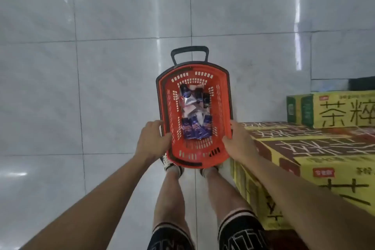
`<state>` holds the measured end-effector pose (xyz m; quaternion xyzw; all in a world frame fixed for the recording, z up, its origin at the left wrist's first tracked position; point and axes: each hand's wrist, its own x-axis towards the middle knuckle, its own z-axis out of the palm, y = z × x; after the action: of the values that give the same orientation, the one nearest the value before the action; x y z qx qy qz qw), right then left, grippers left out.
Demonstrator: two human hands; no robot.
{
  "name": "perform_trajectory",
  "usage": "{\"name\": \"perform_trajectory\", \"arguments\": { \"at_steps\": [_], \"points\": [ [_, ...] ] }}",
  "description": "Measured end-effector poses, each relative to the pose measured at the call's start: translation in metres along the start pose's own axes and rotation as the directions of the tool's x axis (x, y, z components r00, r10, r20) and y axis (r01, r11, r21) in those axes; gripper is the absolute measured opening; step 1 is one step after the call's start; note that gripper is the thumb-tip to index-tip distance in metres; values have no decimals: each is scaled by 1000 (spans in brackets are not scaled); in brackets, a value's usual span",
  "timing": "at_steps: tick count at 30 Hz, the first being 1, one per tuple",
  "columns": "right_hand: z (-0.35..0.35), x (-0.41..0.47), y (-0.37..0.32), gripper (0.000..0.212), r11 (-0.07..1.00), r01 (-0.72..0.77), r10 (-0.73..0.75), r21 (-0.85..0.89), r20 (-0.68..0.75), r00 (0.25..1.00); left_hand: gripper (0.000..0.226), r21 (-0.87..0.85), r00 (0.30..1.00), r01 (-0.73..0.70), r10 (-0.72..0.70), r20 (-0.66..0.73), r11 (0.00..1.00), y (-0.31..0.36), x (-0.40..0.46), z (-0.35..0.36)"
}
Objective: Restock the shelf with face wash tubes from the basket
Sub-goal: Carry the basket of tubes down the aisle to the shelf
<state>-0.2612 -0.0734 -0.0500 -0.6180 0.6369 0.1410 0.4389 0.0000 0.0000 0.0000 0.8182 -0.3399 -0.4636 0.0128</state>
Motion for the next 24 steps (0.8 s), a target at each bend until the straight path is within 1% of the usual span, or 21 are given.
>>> {"name": "perform_trajectory", "arguments": {
  "at_steps": [2,3,4,6,7,8,9,11,13,15,17,20,24],
  "points": [
    [14,27,8,35,999,-42,43,3,-35,998,54,8,1000,7,-7,-6,1000,-12,30,21],
    [31,56,21,38,998,-70,70,-2,-51,996,53,24,999,33,-33,4,999,-30,61,45],
    [37,77,26,46,992,-128,129,10,-76,989,55,34,999,48,-48,-8,998,-40,82,60],
    [29,92,25,71,977,-211,215,45,-149,965,61,2,996,66,-65,-62,998,-39,96,63],
    [29,102,27,79,971,-227,236,73,-166,958,65,-41,991,84,-88,-96,996,-41,106,69],
    [36,119,33,81,965,-250,260,82,-154,953,71,-77,986,117,-125,-108,990,-45,122,79],
    [42,135,38,80,960,-260,274,106,-140,952,77,-132,982,131,-147,-116,983,-50,137,87],
    [52,156,46,66,948,-269,287,171,-94,953,84,-261,979,148,-180,-101,954,-58,160,102],
    [60,170,51,54,945,-257,280,200,-97,955,76,-334,969,172,-220,-109,927,-65,178,112],
    [63,178,52,48,942,-260,287,211,-108,952,64,-333,960,203,-255,-118,921,-72,192,114],
    [65,183,53,44,941,-268,296,207,-121,947,58,-311,964,205,-247,-102,928,-78,202,114],
    [61,180,47,45,940,-287,308,184,-99,946,55,-297,970,217,-238,-38,930,-79,202,104],
    [43,162,31,41,949,-270,289,162,-106,951,56,-315,966,235,-257,-30,920,-70,184,82]
  ]
}}
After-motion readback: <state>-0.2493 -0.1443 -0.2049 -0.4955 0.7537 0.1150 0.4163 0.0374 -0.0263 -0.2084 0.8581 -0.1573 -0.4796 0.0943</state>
